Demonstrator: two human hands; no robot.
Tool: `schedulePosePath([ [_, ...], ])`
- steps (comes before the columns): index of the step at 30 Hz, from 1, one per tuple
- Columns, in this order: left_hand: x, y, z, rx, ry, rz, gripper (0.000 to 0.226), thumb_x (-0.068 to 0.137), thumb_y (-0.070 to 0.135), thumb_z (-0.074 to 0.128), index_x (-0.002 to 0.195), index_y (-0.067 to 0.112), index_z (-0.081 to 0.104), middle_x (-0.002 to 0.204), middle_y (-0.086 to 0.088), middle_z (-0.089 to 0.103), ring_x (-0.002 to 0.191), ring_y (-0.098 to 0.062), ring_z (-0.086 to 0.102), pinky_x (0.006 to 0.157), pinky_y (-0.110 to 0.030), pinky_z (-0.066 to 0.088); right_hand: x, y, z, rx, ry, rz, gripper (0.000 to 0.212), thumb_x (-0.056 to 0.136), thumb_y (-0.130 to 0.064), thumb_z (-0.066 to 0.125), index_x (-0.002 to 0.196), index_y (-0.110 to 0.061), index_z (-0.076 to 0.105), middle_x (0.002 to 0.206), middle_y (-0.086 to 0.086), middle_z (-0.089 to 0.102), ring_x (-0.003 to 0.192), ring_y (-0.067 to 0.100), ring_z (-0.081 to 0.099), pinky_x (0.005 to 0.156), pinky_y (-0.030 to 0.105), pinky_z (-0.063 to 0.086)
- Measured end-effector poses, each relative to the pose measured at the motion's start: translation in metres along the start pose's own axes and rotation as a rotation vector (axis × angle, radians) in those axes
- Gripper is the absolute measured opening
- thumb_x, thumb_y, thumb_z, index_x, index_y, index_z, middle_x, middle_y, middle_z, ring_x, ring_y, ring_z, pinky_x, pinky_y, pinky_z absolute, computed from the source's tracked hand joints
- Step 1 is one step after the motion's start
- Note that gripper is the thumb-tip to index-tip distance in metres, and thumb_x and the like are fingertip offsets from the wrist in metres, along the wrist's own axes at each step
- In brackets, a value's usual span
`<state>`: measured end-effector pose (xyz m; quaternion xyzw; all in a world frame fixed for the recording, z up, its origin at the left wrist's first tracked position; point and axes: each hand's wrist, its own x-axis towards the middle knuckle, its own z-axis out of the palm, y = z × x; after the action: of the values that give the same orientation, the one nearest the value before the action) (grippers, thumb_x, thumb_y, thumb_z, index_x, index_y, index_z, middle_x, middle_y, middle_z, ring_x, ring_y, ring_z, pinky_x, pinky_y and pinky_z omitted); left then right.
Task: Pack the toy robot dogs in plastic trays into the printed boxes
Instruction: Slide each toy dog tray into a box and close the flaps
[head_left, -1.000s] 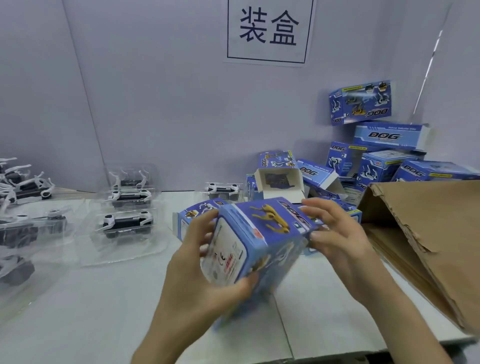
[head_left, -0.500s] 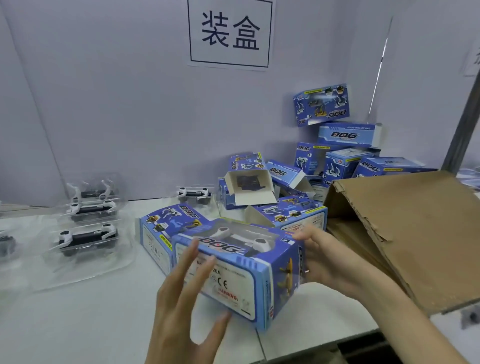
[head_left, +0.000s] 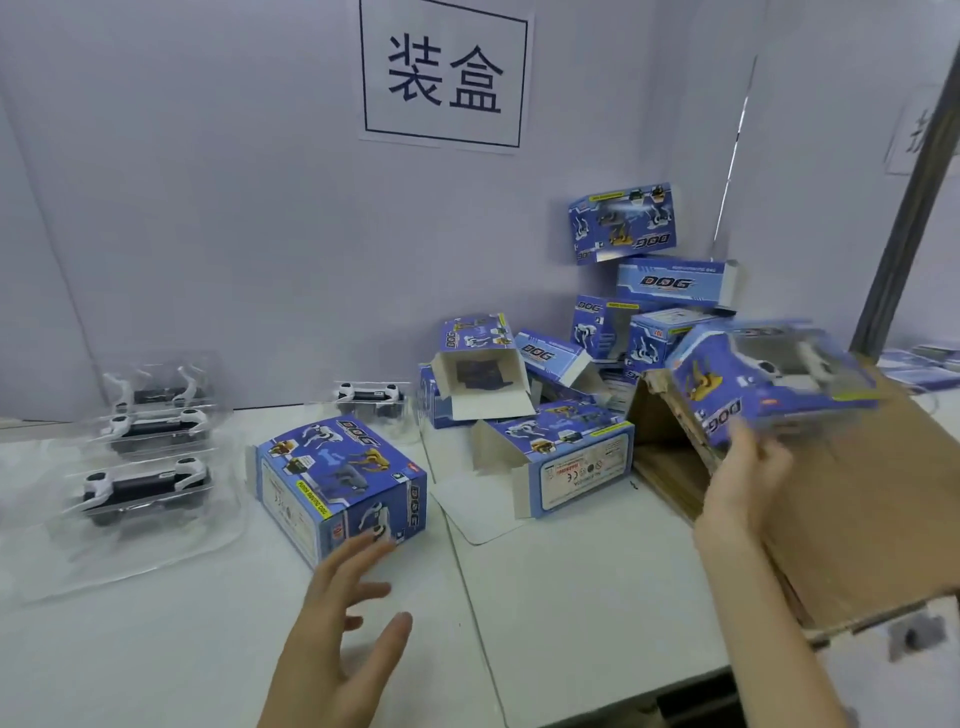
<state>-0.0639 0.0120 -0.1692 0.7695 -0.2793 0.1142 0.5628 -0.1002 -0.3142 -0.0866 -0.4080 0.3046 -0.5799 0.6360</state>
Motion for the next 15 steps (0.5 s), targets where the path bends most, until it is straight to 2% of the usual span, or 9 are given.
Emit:
schedulePosePath([
  [2, 0.001, 0.0, 0.0, 0.06, -0.092, -0.011, 0.046, 0.078, 0.033, 0.075, 0.111, 0.062, 0.061, 0.124, 0.033, 0.058, 0.101, 0.007, 0.063, 0.081, -0.02, 0.048, -0.009, 0.024, -0.011, -0.156, -0.025, -0.061, 0.049, 0.091, -0.012, 0.065, 0.137, -0.009, 0.047, 0.134, 0.004, 0.051, 0.121, 0.016, 0.048, 0.109, 0.033, 0.038],
  [3, 0.0, -0.002, 0.0, 0.096, -0.135, -0.014, 0.048, 0.083, 0.03, 0.078, 0.109, 0.065, 0.058, 0.12, 0.038, 0.058, 0.103, 0.007, 0.062, 0.083, -0.016, 0.048, -0.015, 0.033, -0.015, -0.211, -0.067, -0.108, 0.052, 0.089, -0.007, 0.064, 0.138, -0.009, 0.049, 0.137, 0.005, 0.051, 0.125, 0.019, 0.048, 0.111, 0.035, 0.036],
  [6, -0.002, -0.001, 0.001, 0.22, -0.27, -0.027, 0.028, 0.09, 0.033, 0.072, 0.096, 0.059, 0.067, 0.112, 0.051, 0.05, 0.107, 0.015, 0.055, 0.091, -0.009, 0.043, -0.041, 0.047, -0.01, -0.35, -0.328, -0.214, 0.04, 0.088, 0.001, 0.062, 0.123, -0.018, 0.062, 0.127, 0.002, 0.061, 0.122, 0.018, 0.055, 0.1, 0.03, 0.042],
  [8, -0.003, 0.001, 0.001, 0.244, -0.288, -0.009, 0.025, 0.091, 0.036, 0.069, 0.101, 0.057, 0.061, 0.115, 0.055, 0.045, 0.11, 0.018, 0.052, 0.094, -0.009, 0.041, -0.064, 0.048, 0.004, -0.436, -0.574, -0.241, 0.037, 0.089, -0.003, 0.066, 0.117, -0.027, 0.062, 0.12, -0.008, 0.064, 0.118, 0.015, 0.058, 0.092, 0.027, 0.044],
  [10, -0.004, 0.0, 0.001, 0.23, -0.274, -0.012, 0.025, 0.092, 0.034, 0.069, 0.101, 0.055, 0.06, 0.115, 0.053, 0.047, 0.11, 0.016, 0.053, 0.095, -0.01, 0.04, -0.089, 0.051, 0.021, -0.5, -0.841, -0.31, 0.044, 0.086, -0.014, 0.075, 0.121, -0.036, 0.058, 0.127, -0.017, 0.058, 0.121, 0.005, 0.053, 0.093, 0.024, 0.044],
  [12, -0.004, -0.001, 0.001, 0.203, -0.242, -0.009, 0.026, 0.091, 0.031, 0.071, 0.1, 0.053, 0.063, 0.112, 0.048, 0.054, 0.106, 0.013, 0.057, 0.095, -0.012, 0.042, -0.115, 0.055, 0.04, -0.585, -1.116, -0.387, 0.065, 0.079, -0.036, 0.081, 0.133, -0.045, 0.047, 0.145, -0.021, 0.041, 0.131, -0.006, 0.039, 0.101, 0.022, 0.038],
  [13, -0.005, -0.002, 0.002, 0.191, -0.23, -0.007, 0.025, 0.091, 0.029, 0.071, 0.099, 0.053, 0.063, 0.11, 0.046, 0.057, 0.105, 0.011, 0.059, 0.094, -0.012, 0.042, -0.128, 0.059, 0.05, -0.642, -1.22, -0.42, 0.077, 0.073, -0.049, 0.081, 0.138, -0.048, 0.04, 0.154, -0.022, 0.029, 0.135, -0.008, 0.031, 0.105, 0.023, 0.035],
  [15, -0.006, -0.002, 0.002, 0.175, -0.21, -0.009, 0.027, 0.091, 0.026, 0.071, 0.095, 0.052, 0.065, 0.105, 0.041, 0.062, 0.101, 0.007, 0.061, 0.089, -0.011, 0.043, -0.152, 0.067, 0.071, -0.733, -1.31, -0.468, 0.097, 0.063, -0.067, 0.077, 0.145, -0.05, 0.028, 0.161, -0.024, 0.007, 0.144, -0.003, 0.019, 0.111, 0.03, 0.032],
])
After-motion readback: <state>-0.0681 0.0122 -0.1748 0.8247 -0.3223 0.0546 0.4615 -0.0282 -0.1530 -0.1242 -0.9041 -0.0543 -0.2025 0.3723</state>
